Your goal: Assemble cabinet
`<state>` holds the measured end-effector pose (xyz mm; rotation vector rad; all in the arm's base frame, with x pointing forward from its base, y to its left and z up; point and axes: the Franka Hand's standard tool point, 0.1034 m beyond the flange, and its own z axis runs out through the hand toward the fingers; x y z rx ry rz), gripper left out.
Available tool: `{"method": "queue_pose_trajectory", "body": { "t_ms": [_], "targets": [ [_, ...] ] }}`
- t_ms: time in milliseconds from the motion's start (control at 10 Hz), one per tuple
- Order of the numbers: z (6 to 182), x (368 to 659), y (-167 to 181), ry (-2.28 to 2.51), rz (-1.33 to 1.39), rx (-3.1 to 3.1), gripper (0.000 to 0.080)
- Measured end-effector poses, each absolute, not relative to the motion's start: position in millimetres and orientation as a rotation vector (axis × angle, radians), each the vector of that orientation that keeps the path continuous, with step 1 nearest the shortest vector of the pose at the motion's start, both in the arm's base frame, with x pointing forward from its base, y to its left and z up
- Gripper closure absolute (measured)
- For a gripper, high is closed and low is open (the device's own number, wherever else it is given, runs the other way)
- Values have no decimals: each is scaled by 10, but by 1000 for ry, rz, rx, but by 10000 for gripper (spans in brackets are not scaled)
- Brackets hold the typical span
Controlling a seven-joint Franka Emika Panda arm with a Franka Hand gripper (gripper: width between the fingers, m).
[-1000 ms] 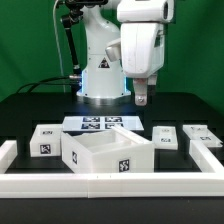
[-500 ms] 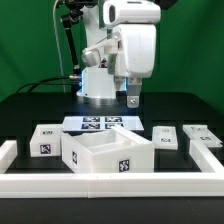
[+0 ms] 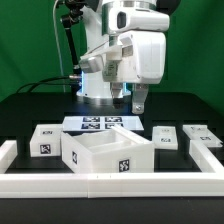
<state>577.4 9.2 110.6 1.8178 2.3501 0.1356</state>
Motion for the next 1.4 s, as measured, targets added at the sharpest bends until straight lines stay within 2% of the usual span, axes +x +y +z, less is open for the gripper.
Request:
{"method": "queue_pose_trajectory", "body": {
  "t_ms": [600, 1100, 1400],
  "targets": [
    [962, 5550, -51, 2547, 28, 1554, 1],
    [947, 5542, -63, 2545, 26, 1562, 1],
    [785, 5267, -292, 2598, -20, 1556, 1]
  ]
}}
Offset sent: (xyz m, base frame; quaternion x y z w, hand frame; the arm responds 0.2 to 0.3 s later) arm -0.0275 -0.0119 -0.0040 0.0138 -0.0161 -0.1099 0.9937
